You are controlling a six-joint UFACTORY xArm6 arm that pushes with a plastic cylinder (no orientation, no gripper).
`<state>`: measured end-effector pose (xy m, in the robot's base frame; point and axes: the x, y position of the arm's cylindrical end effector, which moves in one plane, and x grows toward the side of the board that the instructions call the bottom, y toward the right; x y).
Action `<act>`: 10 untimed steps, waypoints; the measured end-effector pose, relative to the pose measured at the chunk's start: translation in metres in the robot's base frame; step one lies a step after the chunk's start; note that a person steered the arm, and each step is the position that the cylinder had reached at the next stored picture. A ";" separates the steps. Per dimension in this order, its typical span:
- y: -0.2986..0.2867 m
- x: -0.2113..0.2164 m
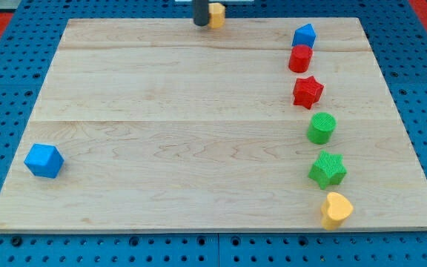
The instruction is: Move your arm below the blue cube
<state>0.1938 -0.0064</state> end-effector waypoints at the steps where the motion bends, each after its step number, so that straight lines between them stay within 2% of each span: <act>1: 0.045 -0.002; 2: 0.055 -0.002; 3: 0.034 0.004; 4: -0.018 0.050; 7: -0.031 0.218; 8: -0.053 0.272; 10: -0.139 0.362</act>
<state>0.5557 -0.1452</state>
